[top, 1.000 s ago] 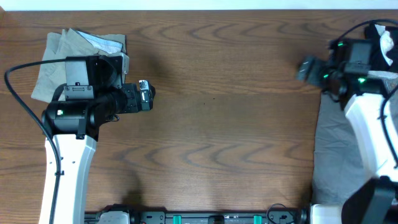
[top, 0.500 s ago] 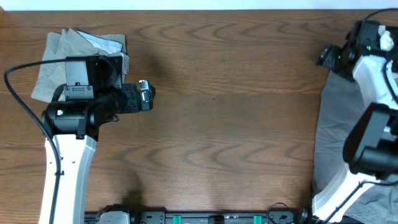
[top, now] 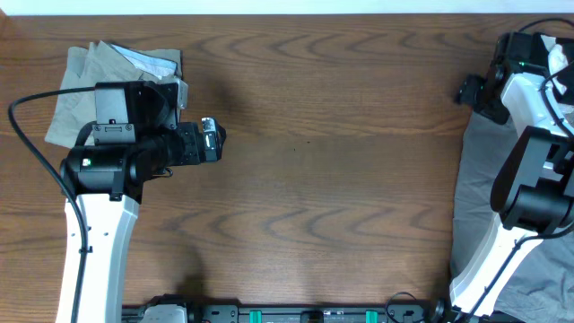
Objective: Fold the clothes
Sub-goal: 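Move the right gripper to the grey shorts' waistband and grasp it, then drag the grey shorts with the right gripper to the table center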
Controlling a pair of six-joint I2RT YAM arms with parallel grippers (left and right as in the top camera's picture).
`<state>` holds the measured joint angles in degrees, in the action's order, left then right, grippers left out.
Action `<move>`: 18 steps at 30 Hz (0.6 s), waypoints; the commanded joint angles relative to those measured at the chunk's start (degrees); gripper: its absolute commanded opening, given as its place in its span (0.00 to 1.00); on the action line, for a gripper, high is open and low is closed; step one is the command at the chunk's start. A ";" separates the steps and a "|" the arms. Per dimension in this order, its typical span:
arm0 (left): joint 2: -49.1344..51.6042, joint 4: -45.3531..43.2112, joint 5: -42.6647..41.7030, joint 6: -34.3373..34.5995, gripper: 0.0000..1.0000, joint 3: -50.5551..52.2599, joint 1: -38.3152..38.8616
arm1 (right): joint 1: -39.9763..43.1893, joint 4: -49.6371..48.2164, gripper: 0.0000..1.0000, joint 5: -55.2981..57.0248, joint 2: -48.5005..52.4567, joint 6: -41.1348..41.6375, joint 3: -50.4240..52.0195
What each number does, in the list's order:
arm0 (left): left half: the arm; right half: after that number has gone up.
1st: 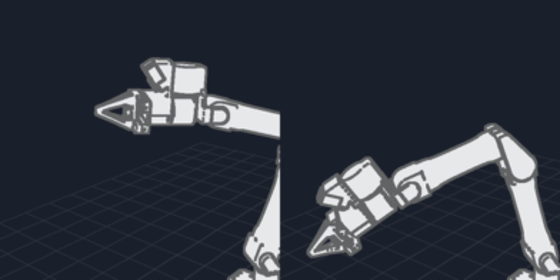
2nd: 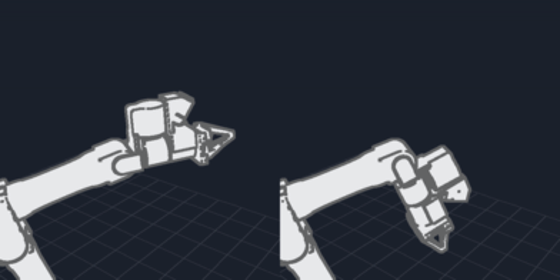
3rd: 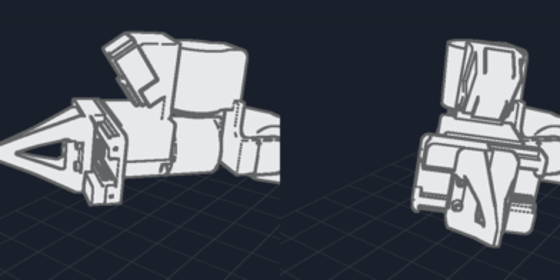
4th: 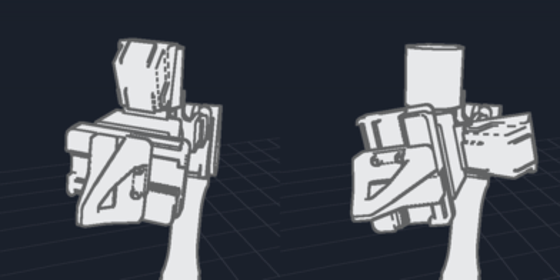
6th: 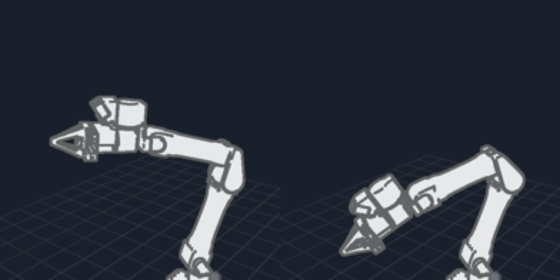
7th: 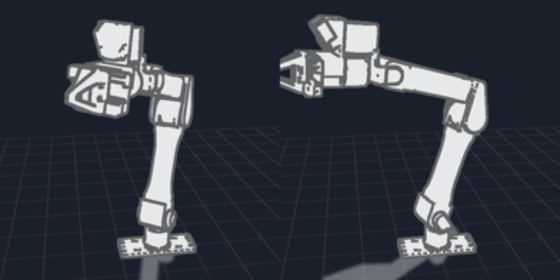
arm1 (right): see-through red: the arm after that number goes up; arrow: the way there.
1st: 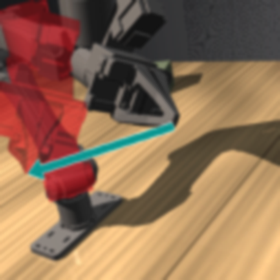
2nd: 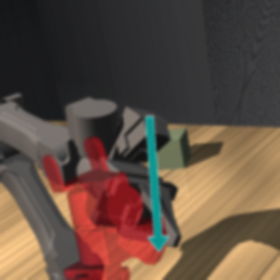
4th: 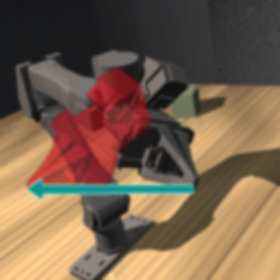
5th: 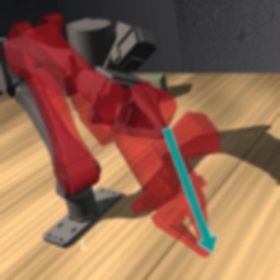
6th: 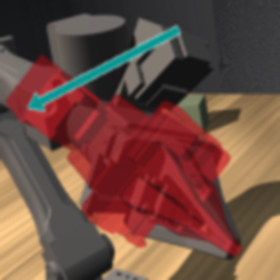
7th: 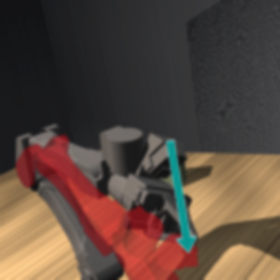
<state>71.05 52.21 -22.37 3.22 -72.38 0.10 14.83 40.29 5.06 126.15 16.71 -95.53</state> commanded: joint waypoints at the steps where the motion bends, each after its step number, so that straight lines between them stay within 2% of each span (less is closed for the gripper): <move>1: -0.31 0.24 -0.79 0.52 0.98 -0.98 -0.02 | 1.60 0.52 0.74 2.67 1.66 -0.63 -0.76; 5: -0.31 0.24 -0.79 0.52 0.98 -0.98 -0.02 | 2.29 0.52 0.54 2.64 2.43 -0.63 -0.76; 8: -0.31 0.24 -0.79 0.52 0.98 -0.98 -0.02 | 2.47 0.61 0.23 2.62 2.29 -0.66 -0.81; 11: -0.31 0.24 -0.76 0.50 0.98 -0.98 -0.02 | 2.34 0.63 0.04 2.64 1.03 -1.55 -1.03; 12: -0.31 0.22 -0.76 0.50 0.98 -0.98 -0.02 | 2.32 0.79 0.01 2.54 0.28 -1.62 -1.22; 18: -0.31 0.11 -0.79 0.52 0.98 -0.98 -0.02 | 0.83 1.55 0.01 1.66 -8.76 -2.47 -1.27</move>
<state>71.05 52.27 -22.37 3.22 -72.38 0.10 16.88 41.85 6.87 125.27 15.62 -95.53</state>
